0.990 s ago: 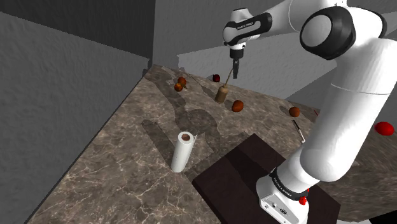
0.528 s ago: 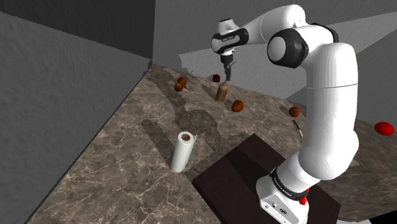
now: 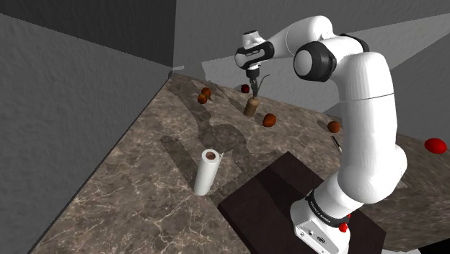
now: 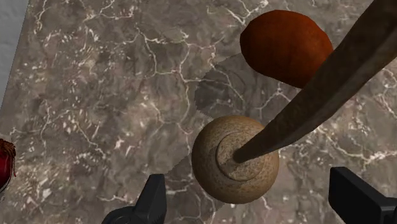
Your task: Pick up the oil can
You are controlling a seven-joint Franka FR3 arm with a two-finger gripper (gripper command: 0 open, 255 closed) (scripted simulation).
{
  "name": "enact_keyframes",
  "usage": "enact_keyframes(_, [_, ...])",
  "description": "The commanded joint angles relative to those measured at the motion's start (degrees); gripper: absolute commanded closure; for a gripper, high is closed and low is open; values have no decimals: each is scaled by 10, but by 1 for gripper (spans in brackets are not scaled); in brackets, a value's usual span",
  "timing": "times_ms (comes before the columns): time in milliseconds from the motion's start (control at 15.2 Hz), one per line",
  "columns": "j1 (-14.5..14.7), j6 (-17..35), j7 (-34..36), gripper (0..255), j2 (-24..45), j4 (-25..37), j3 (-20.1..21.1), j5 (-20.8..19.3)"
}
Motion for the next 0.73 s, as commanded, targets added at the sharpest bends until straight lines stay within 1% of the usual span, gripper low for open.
enact_keyframes(0, [0, 9, 2, 0, 3, -6, 0, 0])
enact_keyframes(66, [0, 9, 2, 0, 3, -6, 0, 0])
enact_keyframes(132, [0, 8, 2, 255, 4, -5, 0, 0])
enact_keyframes(660, [0, 8, 2, 255, 4, -5, 0, 0])
